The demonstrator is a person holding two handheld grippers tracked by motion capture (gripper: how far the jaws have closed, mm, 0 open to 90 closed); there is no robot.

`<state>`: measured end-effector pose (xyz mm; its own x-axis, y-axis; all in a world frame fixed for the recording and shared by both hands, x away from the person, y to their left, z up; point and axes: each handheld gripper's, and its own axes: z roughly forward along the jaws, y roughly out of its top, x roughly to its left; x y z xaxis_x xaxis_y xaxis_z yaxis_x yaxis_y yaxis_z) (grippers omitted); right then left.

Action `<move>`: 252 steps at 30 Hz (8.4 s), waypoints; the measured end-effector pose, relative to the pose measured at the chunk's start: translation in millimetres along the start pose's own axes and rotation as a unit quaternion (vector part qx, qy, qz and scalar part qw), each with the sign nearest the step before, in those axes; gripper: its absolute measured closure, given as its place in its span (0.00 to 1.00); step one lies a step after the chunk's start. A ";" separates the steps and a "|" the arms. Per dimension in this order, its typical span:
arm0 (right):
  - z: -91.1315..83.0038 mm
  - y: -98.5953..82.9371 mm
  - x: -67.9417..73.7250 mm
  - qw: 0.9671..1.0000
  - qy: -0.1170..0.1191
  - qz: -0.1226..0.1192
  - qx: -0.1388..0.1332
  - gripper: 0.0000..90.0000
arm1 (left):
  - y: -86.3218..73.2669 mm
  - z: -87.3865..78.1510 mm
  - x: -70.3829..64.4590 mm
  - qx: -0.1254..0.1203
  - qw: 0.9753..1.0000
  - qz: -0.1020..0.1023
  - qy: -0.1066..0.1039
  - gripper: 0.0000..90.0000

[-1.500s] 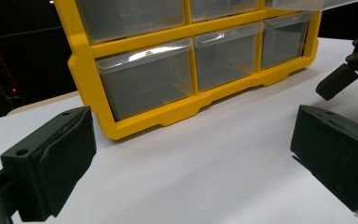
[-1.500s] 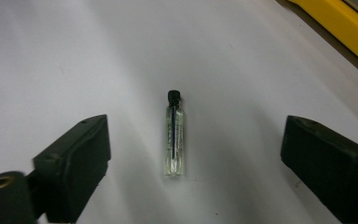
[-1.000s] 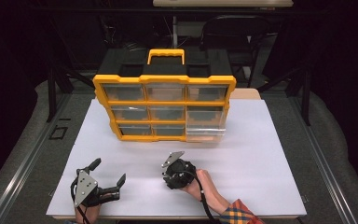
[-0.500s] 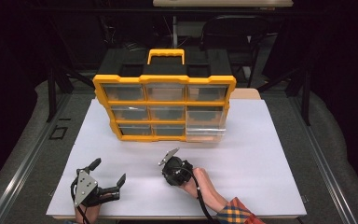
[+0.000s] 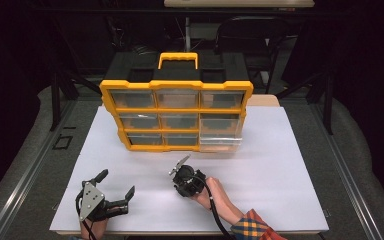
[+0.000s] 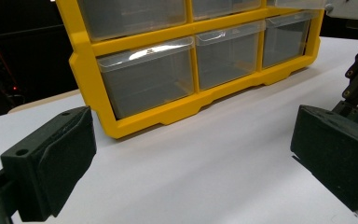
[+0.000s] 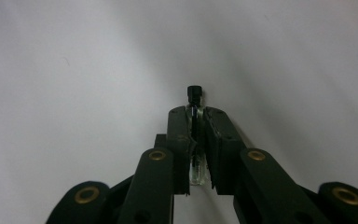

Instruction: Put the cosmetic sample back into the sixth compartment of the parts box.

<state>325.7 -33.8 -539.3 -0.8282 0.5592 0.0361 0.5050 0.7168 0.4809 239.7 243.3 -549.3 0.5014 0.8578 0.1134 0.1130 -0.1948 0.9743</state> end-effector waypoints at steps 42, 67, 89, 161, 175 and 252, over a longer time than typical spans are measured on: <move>-41.1 -17.8 -21.1 1.000 -0.014 -0.018 0.010 0.90 | 0.2 -1.2 0.4 -0.001 1.000 0.000 0.001 0.00; -61.8 -38.4 -36.2 1.000 -0.026 -0.006 0.007 0.90 | 0.2 -0.3 -0.8 0.001 1.000 0.000 -0.003 0.00; -78.9 -56.3 -52.2 0.999 -0.042 0.003 0.005 0.90 | 0.2 0.8 -0.6 0.003 1.000 0.002 -0.003 0.00; -130.1 -126.0 -125.8 0.991 -0.083 0.100 0.020 0.90 | 1.4 0.8 -2.1 0.003 1.000 0.007 -0.004 0.00; -139.0 -119.0 -146.4 0.989 -0.093 0.111 0.025 0.90 | 1.1 0.3 -1.9 0.004 1.000 0.004 -0.002 0.00; -215.6 -35.2 -169.9 0.987 -0.135 0.040 0.080 0.90 | 1.5 1.5 -3.2 0.005 1.000 0.012 -0.003 0.00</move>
<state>396.2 -243.9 -373.5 -0.6999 0.6922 -0.1761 0.6166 0.7099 0.3403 239.6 239.5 -548.5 0.5095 0.8496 0.1361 0.1083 -0.2202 0.9694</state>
